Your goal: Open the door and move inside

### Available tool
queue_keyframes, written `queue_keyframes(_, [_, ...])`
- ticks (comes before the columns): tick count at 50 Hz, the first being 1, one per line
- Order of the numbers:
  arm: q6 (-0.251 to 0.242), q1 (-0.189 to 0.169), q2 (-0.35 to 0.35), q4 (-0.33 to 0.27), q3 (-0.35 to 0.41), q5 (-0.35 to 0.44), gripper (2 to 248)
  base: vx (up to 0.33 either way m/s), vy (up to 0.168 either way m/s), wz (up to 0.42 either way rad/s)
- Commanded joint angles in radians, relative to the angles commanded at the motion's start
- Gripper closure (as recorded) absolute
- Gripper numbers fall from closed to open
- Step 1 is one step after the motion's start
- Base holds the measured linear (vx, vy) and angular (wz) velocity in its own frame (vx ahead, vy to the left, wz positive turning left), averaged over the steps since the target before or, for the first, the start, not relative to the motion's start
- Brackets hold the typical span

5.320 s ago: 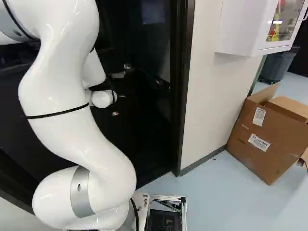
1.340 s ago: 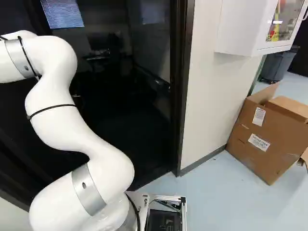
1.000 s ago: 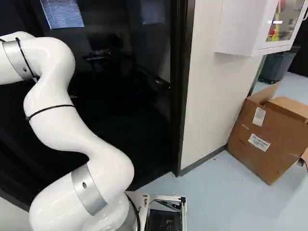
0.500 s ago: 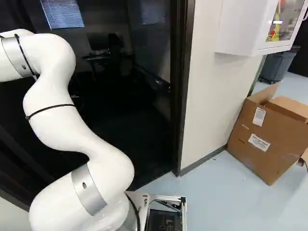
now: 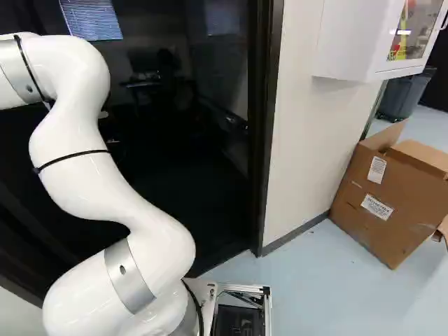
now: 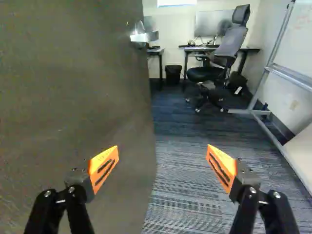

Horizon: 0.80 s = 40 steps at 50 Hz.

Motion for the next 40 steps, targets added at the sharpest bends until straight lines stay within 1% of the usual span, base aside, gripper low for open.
queue_keyframes(14, [0.0,0.004,-0.004,0.004,-0.006,0.0,3,0.0,0.0,0.0])
queue_keyframes(24, [0.0,0.016,-0.028,-0.002,-0.038,0.0,3,0.0,0.0,0.0])
queue_keyframes(40, [0.0,0.039,-0.073,-0.028,-0.101,0.0,3,0.0,0.0,0.0])
